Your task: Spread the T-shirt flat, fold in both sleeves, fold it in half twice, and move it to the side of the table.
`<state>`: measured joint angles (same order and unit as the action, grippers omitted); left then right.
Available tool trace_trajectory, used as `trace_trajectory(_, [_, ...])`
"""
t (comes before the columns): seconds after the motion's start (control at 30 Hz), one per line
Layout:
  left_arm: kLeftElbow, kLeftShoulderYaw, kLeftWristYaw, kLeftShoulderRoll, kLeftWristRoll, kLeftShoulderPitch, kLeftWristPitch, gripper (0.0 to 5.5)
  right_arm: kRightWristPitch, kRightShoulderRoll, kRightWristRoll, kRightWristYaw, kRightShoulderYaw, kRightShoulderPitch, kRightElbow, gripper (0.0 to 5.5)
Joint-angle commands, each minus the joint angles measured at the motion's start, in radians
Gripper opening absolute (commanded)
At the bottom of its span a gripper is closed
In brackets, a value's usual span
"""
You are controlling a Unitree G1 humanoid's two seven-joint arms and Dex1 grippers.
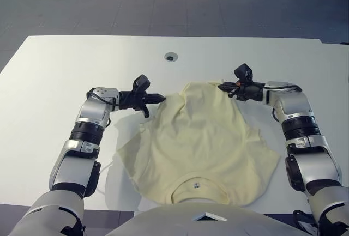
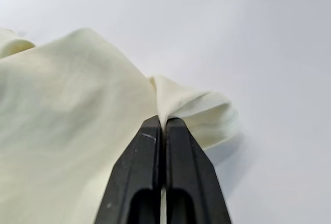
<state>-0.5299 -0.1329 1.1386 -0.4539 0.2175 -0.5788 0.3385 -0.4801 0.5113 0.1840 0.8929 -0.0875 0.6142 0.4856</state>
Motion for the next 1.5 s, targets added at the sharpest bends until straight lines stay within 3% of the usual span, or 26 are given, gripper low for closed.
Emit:
trace_trajectory(0.03, [0.069, 0.047, 0.033, -0.034, 0.036, 0.009, -0.023, 0.00, 0.005, 0.021, 0.025, 0.010, 0.034, -0.041, -0.095, 0.02])
trace_trajectory(0.27, [0.361, 0.104, 0.151, -0.107, 0.154, 0.178, -0.046, 0.00, 0.086, 0.053, 0.125, 0.103, 0.088, -0.216, -0.409, 0.02])
trace_trajectory(0.5, [0.640, 0.055, 0.329, -0.257, 0.171, 0.456, -0.148, 0.00, 0.227, 0.239, 0.144, 0.335, 0.023, -0.560, -0.800, 0.02])
trace_trajectory(0.63, [0.626, -0.034, 0.368, -0.350, 0.034, 0.534, -0.269, 0.00, 0.363, 0.349, -0.016, 0.377, -0.064, -0.663, -0.749, 0.02])
trace_trajectory(0.83, [0.572, -0.064, 0.334, -0.378, -0.048, 0.512, -0.359, 0.00, 0.445, 0.430, -0.089, 0.375, -0.053, -0.706, -0.666, 0.02])
trace_trajectory(0.97, [0.587, -0.053, 0.339, -0.404, -0.032, 0.539, -0.375, 0.81, 0.460, 0.472, -0.066, 0.377, -0.021, -0.775, -0.697, 0.00])
trace_trajectory(1.33, [0.738, 0.055, 0.368, -0.459, 0.197, 0.601, -0.257, 2.54, 0.339, 0.466, 0.136, 0.315, 0.166, -0.882, -0.888, 1.72])
trace_trajectory(1.5, [0.729, 0.097, 0.308, -0.408, 0.282, 0.506, -0.179, 3.34, 0.303, 0.493, 0.158, 0.301, 0.252, -0.914, -0.926, 2.49])
